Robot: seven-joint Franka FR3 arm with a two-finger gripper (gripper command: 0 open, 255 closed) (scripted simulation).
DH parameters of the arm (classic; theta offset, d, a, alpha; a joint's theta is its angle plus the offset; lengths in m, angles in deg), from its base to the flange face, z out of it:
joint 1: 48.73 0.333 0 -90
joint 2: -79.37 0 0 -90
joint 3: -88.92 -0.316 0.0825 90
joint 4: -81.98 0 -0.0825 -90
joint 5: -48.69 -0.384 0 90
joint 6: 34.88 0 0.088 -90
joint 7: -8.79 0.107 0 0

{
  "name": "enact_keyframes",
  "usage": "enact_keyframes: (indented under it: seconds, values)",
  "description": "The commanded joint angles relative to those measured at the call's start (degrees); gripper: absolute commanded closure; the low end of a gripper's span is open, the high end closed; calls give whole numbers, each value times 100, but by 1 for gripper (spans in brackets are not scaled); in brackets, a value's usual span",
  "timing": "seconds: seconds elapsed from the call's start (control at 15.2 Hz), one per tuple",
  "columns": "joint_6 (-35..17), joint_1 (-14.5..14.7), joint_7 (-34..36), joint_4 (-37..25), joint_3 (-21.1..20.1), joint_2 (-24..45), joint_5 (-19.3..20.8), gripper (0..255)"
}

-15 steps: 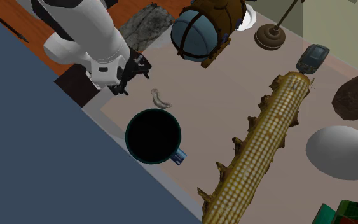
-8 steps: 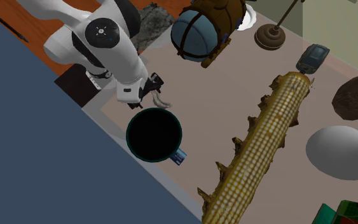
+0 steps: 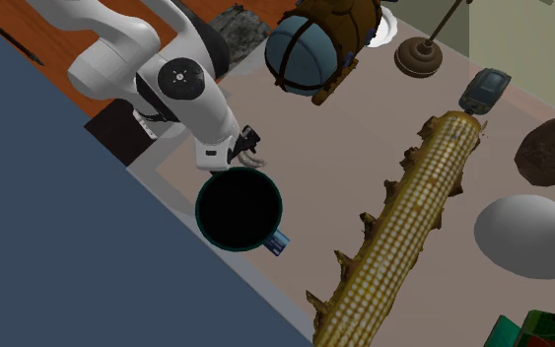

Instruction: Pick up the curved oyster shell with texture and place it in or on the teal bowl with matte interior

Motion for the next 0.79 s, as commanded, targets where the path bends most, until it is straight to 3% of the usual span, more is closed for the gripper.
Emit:
enact_keyframes:
  seconds: [0.0, 0.46, 0.53, 0.73]
  values:
    - [-90, 8, 3, 40, -6, 46, -9, 0]
    - [-89, 8, 3, 39, -6, 46, -9, 0]
    - [-89, 8, 3, 39, -6, 46, -9, 255]
    - [-89, 8, 3, 37, -6, 48, -9, 255]
